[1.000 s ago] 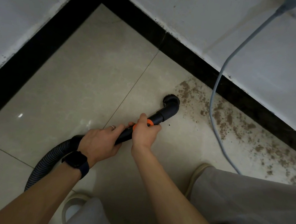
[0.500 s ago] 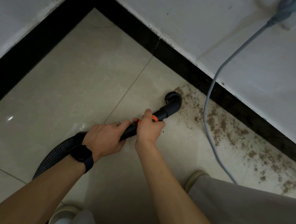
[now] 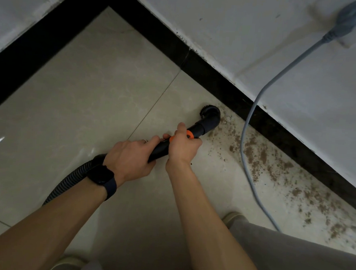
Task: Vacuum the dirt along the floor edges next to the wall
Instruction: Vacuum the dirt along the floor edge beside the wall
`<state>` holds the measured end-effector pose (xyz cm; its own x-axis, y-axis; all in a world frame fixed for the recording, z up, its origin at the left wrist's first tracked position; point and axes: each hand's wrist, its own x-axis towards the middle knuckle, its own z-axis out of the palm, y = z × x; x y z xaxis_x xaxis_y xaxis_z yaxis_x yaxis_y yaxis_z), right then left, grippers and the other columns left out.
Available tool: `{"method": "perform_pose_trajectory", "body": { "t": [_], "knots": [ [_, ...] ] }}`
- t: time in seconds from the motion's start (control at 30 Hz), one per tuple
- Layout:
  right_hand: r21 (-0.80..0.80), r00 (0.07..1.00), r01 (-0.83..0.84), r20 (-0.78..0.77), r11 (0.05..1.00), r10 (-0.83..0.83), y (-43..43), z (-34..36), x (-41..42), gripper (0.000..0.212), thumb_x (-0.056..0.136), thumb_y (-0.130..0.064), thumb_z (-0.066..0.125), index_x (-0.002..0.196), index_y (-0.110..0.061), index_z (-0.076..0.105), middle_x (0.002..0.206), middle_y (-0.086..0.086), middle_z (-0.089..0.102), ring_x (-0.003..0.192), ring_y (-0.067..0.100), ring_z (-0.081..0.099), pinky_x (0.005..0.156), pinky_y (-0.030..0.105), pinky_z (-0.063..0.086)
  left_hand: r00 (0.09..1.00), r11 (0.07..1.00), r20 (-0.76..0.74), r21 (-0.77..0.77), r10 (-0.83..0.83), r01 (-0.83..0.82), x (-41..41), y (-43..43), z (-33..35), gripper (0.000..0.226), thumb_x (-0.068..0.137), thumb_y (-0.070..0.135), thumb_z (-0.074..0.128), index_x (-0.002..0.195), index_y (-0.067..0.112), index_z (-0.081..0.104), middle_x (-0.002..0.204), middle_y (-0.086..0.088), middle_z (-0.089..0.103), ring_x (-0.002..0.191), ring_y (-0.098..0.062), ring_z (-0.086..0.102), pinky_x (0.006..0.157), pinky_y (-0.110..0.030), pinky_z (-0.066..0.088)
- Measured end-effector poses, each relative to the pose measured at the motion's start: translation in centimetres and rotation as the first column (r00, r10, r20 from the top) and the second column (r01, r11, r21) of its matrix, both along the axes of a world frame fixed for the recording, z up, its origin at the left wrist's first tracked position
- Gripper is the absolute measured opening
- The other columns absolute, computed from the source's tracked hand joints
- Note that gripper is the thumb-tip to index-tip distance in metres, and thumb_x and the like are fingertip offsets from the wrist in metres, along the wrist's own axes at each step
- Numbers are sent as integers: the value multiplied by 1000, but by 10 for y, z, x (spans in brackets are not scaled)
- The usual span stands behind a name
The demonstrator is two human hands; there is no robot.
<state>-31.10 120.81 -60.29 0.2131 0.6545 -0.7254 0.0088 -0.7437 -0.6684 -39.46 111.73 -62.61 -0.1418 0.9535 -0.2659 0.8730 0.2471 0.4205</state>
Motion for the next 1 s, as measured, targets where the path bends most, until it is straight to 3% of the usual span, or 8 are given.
{"method": "perform_pose_trajectory", "body": {
  "t": [0.2,0.37,0.53,0.77,0.9,1.0],
  "knots": [
    [30,998,63,17,998,-63,23,-3,4,35,99,-22,62,126,-4,49,82,4,61,46,11,64,46,22,50,997,998,-28,-4,-69,69,0,28,1,37,93,36,52,125,27,37,91,0,64,69,-24,59,56,-30,38],
    [46,991,136,-15,990,-136,37,-8,12,21,98,-17,62,112,-10,47,82,7,59,45,12,63,45,21,50,985,989,-89,15,-145,147,1,47,1,41,95,36,48,131,30,28,97,0,65,75,-26,64,58,-30,35],
    [70,983,184,-34,980,-182,50,-12,12,19,96,-11,61,110,-10,48,76,8,56,44,14,61,45,22,50,979,985,-116,26,-167,171,3,62,0,45,96,36,47,136,29,28,99,-2,65,77,-28,64,60,-31,35],
    [69,987,158,-24,985,-157,49,-12,-9,34,97,-9,59,128,-1,50,83,10,57,34,4,55,38,16,43,988,992,-104,48,-112,117,-18,56,-2,40,95,36,51,130,26,37,94,-3,64,74,-29,63,57,-30,34],
    [54,990,96,-106,994,-90,43,-14,-33,32,96,-12,60,126,-5,48,84,11,59,42,11,61,44,22,50,998,998,-61,62,-30,33,-39,43,-4,39,91,35,58,124,22,43,87,-5,63,69,-32,62,55,-30,36],
    [36,985,65,-162,997,-58,39,-16,-44,33,91,-14,66,118,-9,48,87,12,64,60,24,68,62,42,64,999,999,-54,52,9,-6,-49,33,-4,36,89,35,59,118,21,44,81,-3,60,65,-30,59,55,-30,37]
  ]
}}
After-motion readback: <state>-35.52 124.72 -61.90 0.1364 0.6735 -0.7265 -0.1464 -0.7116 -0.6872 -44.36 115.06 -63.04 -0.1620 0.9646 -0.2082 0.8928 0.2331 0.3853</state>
